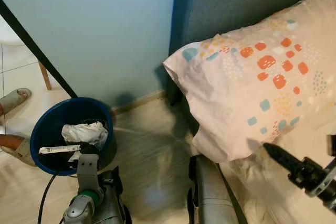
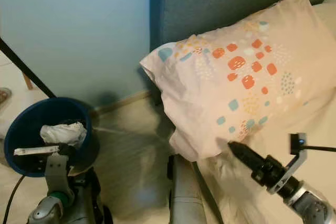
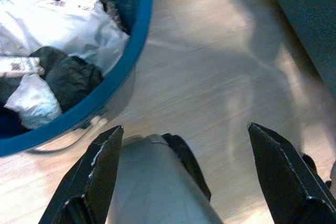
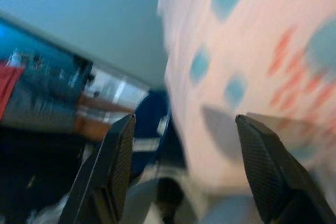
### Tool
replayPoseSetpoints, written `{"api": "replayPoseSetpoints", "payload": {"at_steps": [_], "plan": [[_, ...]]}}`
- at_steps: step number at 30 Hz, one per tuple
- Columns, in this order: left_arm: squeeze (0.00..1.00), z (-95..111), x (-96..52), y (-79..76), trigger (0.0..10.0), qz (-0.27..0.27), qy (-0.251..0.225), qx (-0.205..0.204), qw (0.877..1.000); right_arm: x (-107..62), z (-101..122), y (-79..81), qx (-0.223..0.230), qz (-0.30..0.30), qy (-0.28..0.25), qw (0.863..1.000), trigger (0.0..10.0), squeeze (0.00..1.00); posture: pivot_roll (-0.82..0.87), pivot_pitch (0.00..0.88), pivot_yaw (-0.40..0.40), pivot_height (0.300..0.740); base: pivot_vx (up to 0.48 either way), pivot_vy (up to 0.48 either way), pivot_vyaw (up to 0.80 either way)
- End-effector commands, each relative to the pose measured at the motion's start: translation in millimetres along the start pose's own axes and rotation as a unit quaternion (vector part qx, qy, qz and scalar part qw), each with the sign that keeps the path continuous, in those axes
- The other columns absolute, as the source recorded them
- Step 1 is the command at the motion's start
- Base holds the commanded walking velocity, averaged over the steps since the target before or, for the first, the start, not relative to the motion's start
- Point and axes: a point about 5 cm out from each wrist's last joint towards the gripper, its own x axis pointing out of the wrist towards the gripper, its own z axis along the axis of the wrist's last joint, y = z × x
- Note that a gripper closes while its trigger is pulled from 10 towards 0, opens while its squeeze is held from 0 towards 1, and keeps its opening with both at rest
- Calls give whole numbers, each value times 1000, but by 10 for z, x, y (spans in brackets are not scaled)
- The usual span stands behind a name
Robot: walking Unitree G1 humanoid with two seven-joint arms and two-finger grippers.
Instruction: Clean up the room
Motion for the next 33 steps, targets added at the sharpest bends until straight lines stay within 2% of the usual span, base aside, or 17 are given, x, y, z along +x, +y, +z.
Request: {"api": "replayPoseSetpoints", "payload": {"at_steps": [1, 2, 3, 6, 7, 9, 10, 11, 15, 16, 20, 23, 27, 28, 29, 31, 33], "plan": [[0, -174, -84, -15, 10000, -5, 34, -1, 999, -46, -34, -164, 14, -80, -36, 996, 10000, 255, -161, 193, 11, 560, 0, 0, 0], [0, -174, -84, -15, 10000, -5, 34, -1, 999, -46, -34, -164, 14, -80, -36, 996, 10000, 255, -161, 193, 11, 560, 0, 0, 0], [0, -171, -81, -22, 10000, -6, 33, 0, 999, 2, -40, -254, 26, -124, -59, 990, 10000, 1000, -157, 193, 13, 560, 0, 0, 0], [0, -174, -86, -28, 10000, -9, 32, 2, 999, 115, -59, -374, 51, -191, -106, 975, 10000, 1000, -149, 196, 19, 560, 0, 0, 0], [0, -174, -86, -28, 10000, -9, 32, 2, 999, 115, -59, -374, 51, -191, -106, 975, 10000, 1000, -149, 196, 19, 560, 0, 0, 0], [0, -182, -97, -18, 10000, -10, 32, 4, 999, 221, -65, -418, 76, -210, -156, 962, 10000, 1000, -142, 205, 34, 560, 0, 0, 0], [0, -182, -97, -18, 10000, -10, 32, 4, 999, 221, -65, -418, 76, -210, -156, 962, 10000, 1000, -142, 205, 34, 560, 0, 0, 0], [0, -188, -111, -2, 10000, -12, 32, 10, 999, 306, -84, -425, 100, -207, -191, 954, 10000, 1000, -123, 217, 44, 560, 0, 0, 0], [0, -184, -126, 25, 10000, -11, 27, 17, 999, 409, -122, -402, 126, -177, -210, 953, 10000, 1000, -112, 226, 51, 560, 0, 0, 0], [0, -183, -142, 49, 10000, -10, 22, 22, 999, 495, -124, -362, 138, -141, -224, 954, 10000, 0, -93, 239, 57, 560, 0, 0, 0], [0, -192, -178, 96, 10000, -8, 18, 33, 999, 619, -104, -292, 154, -89, -234, 956, 10000, 0, -80, 250, 68, 560, 0, 0, 0], [0, -205, -206, 127, 10000, -7, 17, 35, 999, 672, -116, -287, 159, -90, -223, 958, 10000, 0, -73, 262, 71, 560, 0, 0, 0], [0, -227, -252, 190, 10000, -3, 18, 39, 999, 763, -262, -366, 143, -166, -166, 962, 10000, 0, -69, 278, 70, 560, 0, 0, 0], [0, -227, -252, 190, 10000, -3, 18, 39, 999, 763, -262, -366, 143, -166, -166, 962, 10000, 0, -69, 278, 70, 560, 0, 0, 0], [0, -236, -276, 213, 10000, -2, 16, 40, 999, 779, -324, -400, 139, -203, -141, 959, 10000, 0, -68, 293, 72, 560, 0, 0, 0], [0, -237, -281, 217, 10000, -2, 15, 41, 999, 780, -332, -406, 139, -211, -138, 958, 10000, 0, -68, 293, 72, 560, 0, 0, 0], [0, -246, -295, 220, 10000, -3, 15, 44, 999, 801, -369, -424, 115, -235, -108, 959, 10000, 0, -65, 300, 74, 560, 0, 0, 0]]}}
